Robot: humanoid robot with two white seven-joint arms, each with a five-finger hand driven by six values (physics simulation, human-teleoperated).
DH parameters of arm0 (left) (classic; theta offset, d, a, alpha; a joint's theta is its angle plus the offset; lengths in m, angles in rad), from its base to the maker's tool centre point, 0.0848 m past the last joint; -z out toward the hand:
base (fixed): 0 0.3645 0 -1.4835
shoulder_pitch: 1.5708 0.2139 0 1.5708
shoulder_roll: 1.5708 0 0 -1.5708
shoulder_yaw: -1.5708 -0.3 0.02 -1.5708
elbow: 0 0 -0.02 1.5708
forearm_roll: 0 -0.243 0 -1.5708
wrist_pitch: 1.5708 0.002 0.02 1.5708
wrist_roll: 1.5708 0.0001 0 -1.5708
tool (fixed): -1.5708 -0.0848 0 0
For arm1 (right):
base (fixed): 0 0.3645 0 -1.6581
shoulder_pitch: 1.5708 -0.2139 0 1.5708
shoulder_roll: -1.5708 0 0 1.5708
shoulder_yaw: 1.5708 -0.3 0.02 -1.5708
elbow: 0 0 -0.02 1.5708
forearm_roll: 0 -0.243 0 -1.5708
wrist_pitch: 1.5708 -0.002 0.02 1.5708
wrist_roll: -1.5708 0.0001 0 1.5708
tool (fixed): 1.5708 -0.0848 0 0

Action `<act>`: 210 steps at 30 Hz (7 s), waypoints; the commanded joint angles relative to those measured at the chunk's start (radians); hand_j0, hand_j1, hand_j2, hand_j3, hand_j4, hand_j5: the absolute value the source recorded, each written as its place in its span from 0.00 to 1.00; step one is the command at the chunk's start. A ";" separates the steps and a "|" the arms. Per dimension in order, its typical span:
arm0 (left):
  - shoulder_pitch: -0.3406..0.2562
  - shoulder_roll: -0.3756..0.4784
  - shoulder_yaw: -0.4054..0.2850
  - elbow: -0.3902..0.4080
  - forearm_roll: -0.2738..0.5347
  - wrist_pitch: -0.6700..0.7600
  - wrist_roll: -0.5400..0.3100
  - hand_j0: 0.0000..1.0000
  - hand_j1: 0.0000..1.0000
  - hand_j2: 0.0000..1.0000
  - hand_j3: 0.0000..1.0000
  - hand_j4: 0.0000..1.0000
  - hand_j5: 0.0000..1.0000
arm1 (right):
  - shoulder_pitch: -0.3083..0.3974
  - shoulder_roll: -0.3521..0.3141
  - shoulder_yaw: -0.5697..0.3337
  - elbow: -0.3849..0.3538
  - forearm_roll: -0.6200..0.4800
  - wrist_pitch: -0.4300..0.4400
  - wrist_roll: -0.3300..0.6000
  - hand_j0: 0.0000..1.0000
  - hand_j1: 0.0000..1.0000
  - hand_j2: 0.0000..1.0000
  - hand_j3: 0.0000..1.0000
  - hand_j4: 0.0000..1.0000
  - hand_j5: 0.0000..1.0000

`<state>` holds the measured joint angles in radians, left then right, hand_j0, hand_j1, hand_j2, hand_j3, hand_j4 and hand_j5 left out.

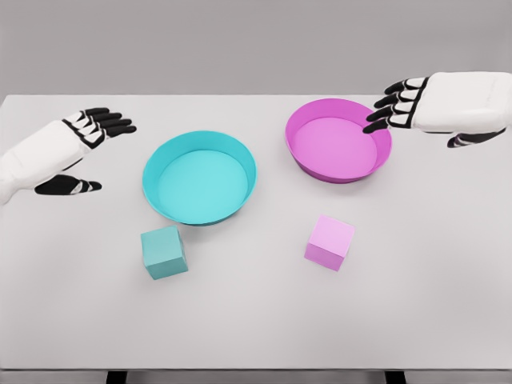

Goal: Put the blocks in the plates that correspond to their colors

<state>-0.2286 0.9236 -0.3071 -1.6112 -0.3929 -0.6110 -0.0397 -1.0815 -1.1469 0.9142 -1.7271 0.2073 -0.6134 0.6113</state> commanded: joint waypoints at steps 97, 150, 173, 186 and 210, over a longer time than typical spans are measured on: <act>-0.670 0.073 -0.816 -0.124 0.206 0.000 -0.571 0.92 0.92 0.92 0.92 0.92 0.92 | -0.095 0.285 0.511 0.000 0.178 0.003 0.000 1.00 1.00 1.00 1.00 1.00 1.00; -0.615 0.031 -0.790 -0.147 0.172 0.000 -0.571 0.59 0.59 0.59 0.59 0.59 0.59 | -0.103 0.288 0.448 0.006 0.195 0.003 0.000 0.59 0.59 0.59 0.59 0.59 0.59; -0.657 -0.054 -0.713 -0.151 0.180 0.000 -0.571 0.58 0.58 0.58 0.58 0.58 0.58 | -0.135 0.323 0.199 0.218 0.147 0.003 0.000 0.59 0.59 0.59 0.59 0.59 0.59; -0.644 -0.054 -0.557 -0.141 0.175 0.000 -0.571 0.58 0.58 0.58 0.58 0.58 0.58 | -0.155 0.469 0.210 0.452 0.224 0.003 0.000 0.59 0.59 0.59 0.59 0.59 0.59; -0.612 -0.296 -0.488 0.258 0.132 0.000 -0.571 0.84 0.84 0.84 0.84 0.84 0.84 | -0.169 0.612 0.253 0.669 0.354 0.003 0.000 1.00 1.00 1.00 1.00 1.00 1.00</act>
<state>-0.8406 0.6320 -0.7957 -1.3678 -0.2668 -0.6137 -0.6114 -1.2548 -0.5367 1.1688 -1.0582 0.5644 -0.6129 0.6112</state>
